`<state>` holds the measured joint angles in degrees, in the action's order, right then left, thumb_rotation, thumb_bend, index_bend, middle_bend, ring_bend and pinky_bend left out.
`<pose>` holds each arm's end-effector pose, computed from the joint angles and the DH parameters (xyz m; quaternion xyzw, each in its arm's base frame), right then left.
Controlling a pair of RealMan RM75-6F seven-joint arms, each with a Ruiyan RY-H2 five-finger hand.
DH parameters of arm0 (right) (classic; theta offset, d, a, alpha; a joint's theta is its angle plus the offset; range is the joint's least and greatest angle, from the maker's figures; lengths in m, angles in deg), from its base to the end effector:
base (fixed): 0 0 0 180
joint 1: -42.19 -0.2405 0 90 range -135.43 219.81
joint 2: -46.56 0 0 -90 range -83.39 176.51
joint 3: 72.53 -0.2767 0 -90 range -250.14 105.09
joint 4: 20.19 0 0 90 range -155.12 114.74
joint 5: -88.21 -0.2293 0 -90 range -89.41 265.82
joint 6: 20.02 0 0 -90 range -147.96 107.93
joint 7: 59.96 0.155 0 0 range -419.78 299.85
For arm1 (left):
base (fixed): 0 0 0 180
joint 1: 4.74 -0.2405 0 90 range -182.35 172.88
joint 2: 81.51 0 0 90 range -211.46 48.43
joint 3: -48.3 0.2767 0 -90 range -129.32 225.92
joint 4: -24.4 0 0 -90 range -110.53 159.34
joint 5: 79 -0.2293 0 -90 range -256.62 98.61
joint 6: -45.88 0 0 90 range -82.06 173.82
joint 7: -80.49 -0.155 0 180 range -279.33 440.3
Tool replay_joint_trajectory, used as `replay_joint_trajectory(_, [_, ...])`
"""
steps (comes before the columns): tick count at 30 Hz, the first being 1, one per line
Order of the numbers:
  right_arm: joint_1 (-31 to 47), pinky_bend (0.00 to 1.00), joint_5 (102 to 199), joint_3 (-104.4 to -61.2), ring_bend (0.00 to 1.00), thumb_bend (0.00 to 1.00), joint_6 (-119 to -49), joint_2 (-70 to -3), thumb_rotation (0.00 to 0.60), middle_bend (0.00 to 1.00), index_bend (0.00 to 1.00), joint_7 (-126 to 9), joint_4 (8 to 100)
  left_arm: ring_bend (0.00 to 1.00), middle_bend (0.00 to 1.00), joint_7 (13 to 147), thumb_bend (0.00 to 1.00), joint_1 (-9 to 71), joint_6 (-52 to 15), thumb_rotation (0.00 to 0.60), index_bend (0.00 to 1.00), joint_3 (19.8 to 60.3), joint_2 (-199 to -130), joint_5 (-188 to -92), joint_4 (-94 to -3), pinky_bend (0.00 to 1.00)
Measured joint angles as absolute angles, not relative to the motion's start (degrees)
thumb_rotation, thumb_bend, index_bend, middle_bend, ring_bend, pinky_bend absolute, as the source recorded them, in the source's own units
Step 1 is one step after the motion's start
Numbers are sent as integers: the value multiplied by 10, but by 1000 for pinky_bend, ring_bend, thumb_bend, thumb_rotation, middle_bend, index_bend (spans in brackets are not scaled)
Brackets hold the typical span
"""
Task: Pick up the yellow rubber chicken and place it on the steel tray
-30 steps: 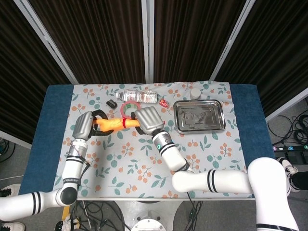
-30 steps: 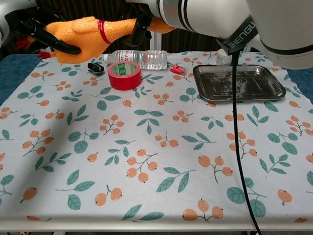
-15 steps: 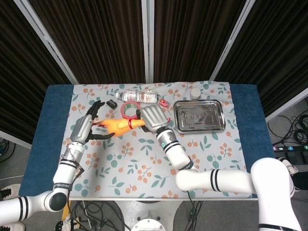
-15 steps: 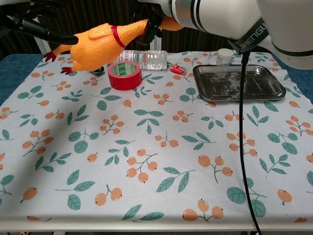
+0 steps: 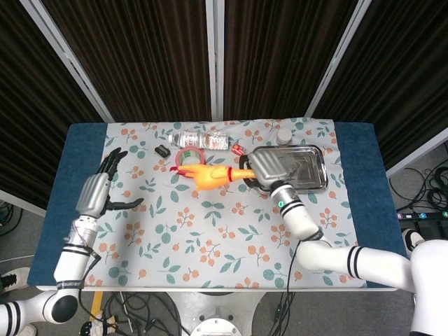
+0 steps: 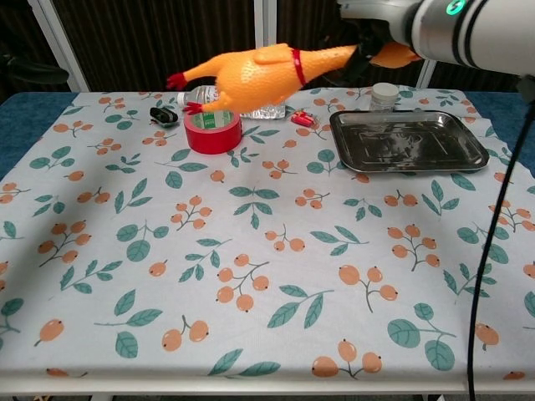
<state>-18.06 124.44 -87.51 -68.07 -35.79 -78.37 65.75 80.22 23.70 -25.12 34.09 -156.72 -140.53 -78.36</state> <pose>-0.0827 -0.4469 -0.0014 0.6970 -0.4624 0.3776 0.3973 -0.2031 0.3325 0.0731 -0.5252 -0.5235 -0.5080 0.4382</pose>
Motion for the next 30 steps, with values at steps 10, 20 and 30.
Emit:
replay_joint_trajectory(10, [-109,867,1374,-870,676,685,-528,-352,600,749,930,-556,462,81,86,798,0,214,-263,537,128,348,-1570,-1387,-759,256])
replay_joint_trajectory(20, [-88,656,1511,-867,529,583,-442,-426,600,660,771,-408,252,81,87,786,0,203,-267,545,128,336,-1572,-1359,-753,255])
replay_joint_trajectory(30, [-103,168,1610,-850,0,24,-383,-494,600,99,0,-307,132,81,86,774,0,195,-275,546,128,330,-1565,-1359,-756,255])
